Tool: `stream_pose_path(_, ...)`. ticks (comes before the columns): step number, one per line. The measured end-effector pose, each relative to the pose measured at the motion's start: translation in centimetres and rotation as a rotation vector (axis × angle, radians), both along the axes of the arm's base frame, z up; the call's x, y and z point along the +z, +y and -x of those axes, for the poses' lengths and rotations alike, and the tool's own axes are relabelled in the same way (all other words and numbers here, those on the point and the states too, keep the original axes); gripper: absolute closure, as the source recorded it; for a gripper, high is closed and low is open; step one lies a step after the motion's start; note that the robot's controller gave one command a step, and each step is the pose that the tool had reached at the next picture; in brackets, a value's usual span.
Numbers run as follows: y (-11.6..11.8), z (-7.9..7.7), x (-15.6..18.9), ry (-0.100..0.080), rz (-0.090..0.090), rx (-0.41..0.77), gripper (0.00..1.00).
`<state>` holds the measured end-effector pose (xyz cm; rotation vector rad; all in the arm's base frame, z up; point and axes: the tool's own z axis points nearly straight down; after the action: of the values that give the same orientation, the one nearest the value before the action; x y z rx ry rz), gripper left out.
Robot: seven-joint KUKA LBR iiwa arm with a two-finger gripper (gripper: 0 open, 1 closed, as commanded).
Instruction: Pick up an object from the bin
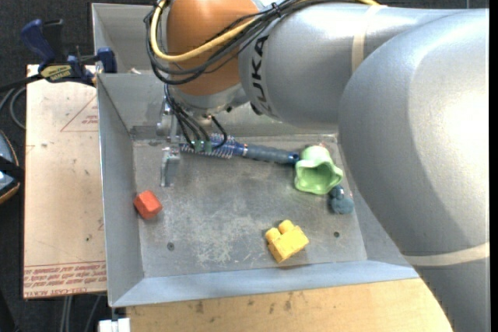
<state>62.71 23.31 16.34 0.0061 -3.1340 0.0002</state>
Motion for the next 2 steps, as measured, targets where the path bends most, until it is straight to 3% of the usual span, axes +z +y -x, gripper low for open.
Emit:
stream_pose_path(1,-16.2,2.0,-8.8,-0.015,-0.01,-0.032,0.0)
stream_pose_path(2,-29.2,0.6,-6.0,-0.014,0.004,-0.002,0.0)
